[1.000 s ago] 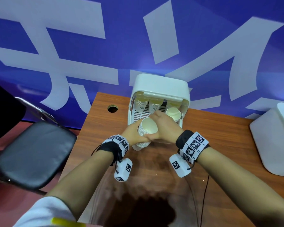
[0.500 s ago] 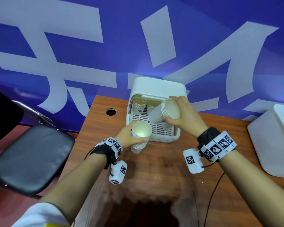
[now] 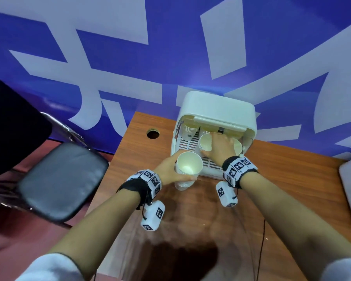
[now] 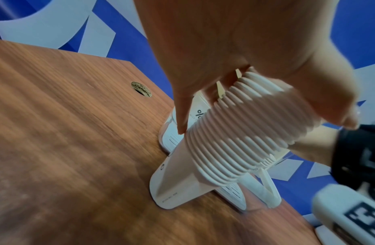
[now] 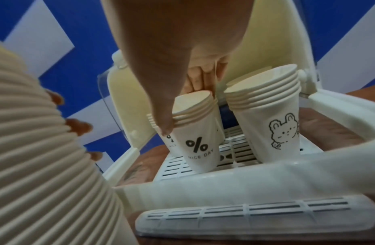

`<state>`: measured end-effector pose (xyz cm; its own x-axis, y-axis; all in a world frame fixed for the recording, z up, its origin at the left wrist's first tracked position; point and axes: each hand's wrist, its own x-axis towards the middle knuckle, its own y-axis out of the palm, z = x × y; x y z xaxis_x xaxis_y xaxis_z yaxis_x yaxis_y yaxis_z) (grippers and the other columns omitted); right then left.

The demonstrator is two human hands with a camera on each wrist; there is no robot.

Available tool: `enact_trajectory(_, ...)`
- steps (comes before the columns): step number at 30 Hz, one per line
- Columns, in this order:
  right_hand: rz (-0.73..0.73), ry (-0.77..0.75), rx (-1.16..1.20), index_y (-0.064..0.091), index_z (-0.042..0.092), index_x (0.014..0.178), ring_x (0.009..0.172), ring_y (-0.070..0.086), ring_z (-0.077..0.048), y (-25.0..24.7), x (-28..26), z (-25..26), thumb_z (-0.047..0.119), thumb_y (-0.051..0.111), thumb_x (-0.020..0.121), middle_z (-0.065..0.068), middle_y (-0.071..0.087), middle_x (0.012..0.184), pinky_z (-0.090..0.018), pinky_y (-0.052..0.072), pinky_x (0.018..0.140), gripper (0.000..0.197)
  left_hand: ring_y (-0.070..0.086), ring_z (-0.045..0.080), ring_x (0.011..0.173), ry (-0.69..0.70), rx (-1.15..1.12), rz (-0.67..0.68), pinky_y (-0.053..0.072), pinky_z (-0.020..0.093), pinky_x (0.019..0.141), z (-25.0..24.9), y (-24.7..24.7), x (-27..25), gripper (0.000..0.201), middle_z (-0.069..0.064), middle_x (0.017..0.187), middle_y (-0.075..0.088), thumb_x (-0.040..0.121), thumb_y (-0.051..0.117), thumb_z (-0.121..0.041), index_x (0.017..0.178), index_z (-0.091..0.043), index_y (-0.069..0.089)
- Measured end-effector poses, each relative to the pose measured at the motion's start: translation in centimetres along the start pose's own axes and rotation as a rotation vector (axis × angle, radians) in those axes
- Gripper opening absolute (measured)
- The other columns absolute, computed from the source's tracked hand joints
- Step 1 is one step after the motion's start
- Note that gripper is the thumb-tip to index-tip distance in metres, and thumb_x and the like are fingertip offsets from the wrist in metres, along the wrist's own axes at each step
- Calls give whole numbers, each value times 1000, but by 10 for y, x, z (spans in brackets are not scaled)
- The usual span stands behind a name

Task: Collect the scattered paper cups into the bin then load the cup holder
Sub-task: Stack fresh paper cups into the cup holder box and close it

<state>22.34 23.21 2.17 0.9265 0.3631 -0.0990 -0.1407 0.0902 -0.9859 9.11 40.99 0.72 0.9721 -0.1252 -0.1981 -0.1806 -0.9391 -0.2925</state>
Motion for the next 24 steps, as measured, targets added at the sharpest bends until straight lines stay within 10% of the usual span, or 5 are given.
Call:
enact_trajectory(12, 25, 34, -117, 45, 8, 129, 116, 55, -30, 11, 14, 2, 64, 65, 75, -13, 60, 122, -41, 38, 99, 80, 54, 8, 113, 11, 17, -14, 43, 18, 91, 2, 6, 3, 75, -12, 120, 57, 66, 86, -33, 127, -35, 43)
enact_trajectory(18, -41, -61, 100, 57, 8, 119, 108, 58, -30, -20, -15, -8, 57, 45, 92, -12, 63, 115, -40, 46, 91, 57, 53, 12, 117, 14, 74, 5, 46, 33, 99, 7, 15, 4, 86, -9, 126, 57, 60, 88, -40, 133, -29, 44)
enact_trajectory(21, 189, -197, 412, 60, 11, 119, 104, 59, -22, -47, -45, -2, 50, 45, 95, -5, 60, 115, -35, 47, 90, 48, 53, 11, 117, 10, 47, -11, 45, 34, 101, 6, 18, 6, 88, -10, 125, 57, 60, 88, -41, 135, -29, 44)
enact_trajectory(24, 296, -292, 338, 41, 21, 140, 115, 52, -16, -59, -70, 11, 75, 42, 82, 0, 49, 135, -37, 44, 99, 79, 55, 12, 117, 32, 55, -28, 44, 30, 101, 0, 26, 9, 87, -9, 123, 59, 60, 87, -40, 135, -25, 45)
